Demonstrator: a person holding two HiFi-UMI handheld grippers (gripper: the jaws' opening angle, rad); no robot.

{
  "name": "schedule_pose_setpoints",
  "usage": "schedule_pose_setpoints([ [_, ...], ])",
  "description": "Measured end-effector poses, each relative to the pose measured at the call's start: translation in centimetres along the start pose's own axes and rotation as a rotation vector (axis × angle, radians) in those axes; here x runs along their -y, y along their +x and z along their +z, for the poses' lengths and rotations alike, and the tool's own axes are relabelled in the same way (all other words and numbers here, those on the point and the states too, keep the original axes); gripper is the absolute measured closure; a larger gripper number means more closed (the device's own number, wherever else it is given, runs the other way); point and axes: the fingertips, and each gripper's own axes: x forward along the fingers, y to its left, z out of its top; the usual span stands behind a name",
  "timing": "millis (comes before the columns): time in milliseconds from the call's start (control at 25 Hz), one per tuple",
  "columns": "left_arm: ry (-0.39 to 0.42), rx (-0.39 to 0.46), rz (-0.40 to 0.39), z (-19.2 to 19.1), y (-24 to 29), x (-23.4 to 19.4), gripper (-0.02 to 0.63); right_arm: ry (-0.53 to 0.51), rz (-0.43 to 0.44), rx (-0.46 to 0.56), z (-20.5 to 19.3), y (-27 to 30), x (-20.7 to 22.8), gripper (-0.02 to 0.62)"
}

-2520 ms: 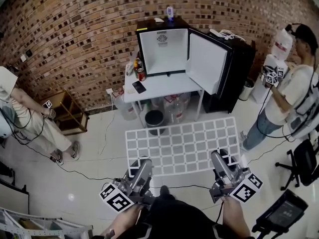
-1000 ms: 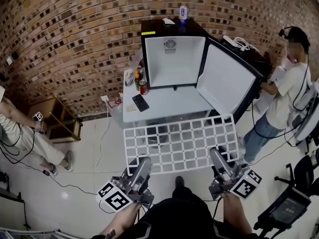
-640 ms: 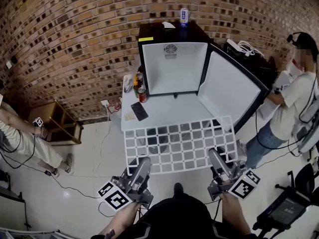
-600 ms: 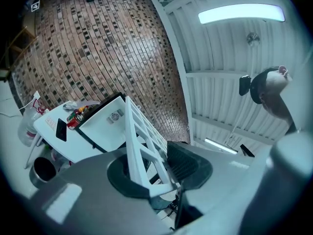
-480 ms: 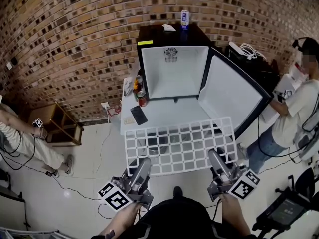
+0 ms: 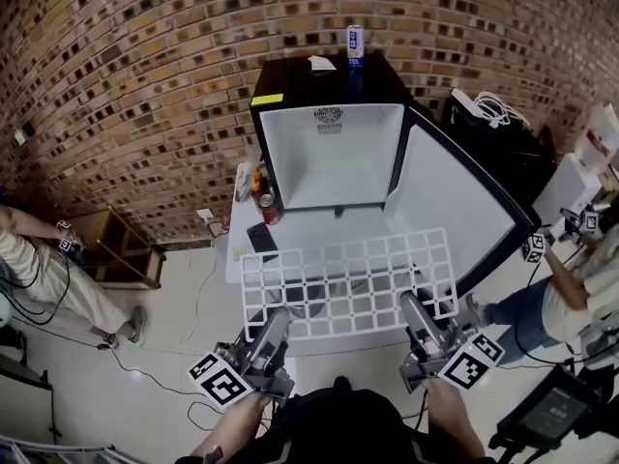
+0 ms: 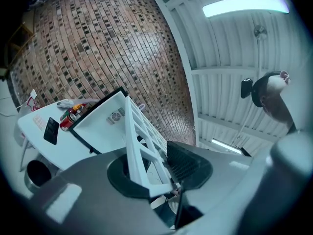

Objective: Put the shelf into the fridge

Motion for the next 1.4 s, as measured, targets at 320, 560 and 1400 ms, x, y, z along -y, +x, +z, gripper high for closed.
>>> schedule_pose_setpoints([
  [320, 0.005, -0.023, 0.012, 0.2, 4.0, -2.2, 0.505, 0.021, 0.012, -0.007, 1.3, 2.6, 3.9, 0.469],
  [560, -0.008, -0.040, 0.012, 1.3, 6.2, -4.8, 0.505, 0.033, -0.013, -0.007, 1.5, 5.3, 5.8, 0.469],
  [1400, -0.075, -0.113, -0.049, 6.5, 14.0, -15.6, 0.506, 0.020, -0.111, 0.012, 1.8, 16.6, 11.5, 0.471],
])
